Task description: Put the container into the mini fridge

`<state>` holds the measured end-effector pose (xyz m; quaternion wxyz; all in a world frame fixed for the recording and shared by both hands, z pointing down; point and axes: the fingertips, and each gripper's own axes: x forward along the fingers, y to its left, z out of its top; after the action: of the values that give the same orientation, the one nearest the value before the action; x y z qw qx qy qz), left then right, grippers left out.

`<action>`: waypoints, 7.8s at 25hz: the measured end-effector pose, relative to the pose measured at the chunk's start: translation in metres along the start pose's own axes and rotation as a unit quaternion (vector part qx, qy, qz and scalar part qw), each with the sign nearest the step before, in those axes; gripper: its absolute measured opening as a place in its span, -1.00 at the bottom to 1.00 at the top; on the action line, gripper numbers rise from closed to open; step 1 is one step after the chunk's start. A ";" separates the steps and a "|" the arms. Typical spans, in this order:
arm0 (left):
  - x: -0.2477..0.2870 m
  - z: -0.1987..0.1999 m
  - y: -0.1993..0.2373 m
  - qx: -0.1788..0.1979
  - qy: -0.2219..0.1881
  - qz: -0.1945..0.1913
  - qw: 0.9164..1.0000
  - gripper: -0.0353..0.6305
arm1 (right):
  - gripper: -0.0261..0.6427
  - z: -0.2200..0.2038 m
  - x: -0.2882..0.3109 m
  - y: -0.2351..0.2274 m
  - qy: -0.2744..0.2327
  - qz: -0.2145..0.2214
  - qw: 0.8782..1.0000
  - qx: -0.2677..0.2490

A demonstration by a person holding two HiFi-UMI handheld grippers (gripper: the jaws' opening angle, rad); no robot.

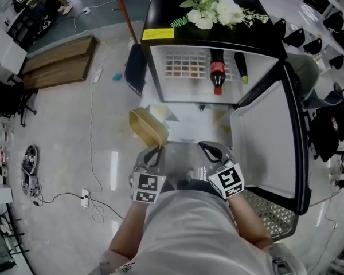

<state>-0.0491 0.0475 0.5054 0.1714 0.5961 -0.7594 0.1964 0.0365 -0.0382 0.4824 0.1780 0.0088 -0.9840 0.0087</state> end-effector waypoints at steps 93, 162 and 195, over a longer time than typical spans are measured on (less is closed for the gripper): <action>0.293 -0.017 -0.037 0.442 0.084 -0.205 0.869 -0.43 | -0.91 -0.059 -0.058 -0.064 0.099 -0.360 0.914 0.159; 0.214 0.056 0.015 0.192 0.045 -0.190 0.962 -0.87 | -0.91 -0.012 0.016 -0.083 0.054 -0.209 0.973 0.085; 0.042 0.099 0.141 -0.072 -0.104 -0.069 0.990 -0.87 | -0.91 0.113 0.117 -0.032 -0.042 0.018 0.999 -0.021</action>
<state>-0.1988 -0.0074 0.4270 0.1469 0.6503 -0.7424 0.0661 -0.1122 -0.0744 0.4184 0.1368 -0.0125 -0.9905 -0.0095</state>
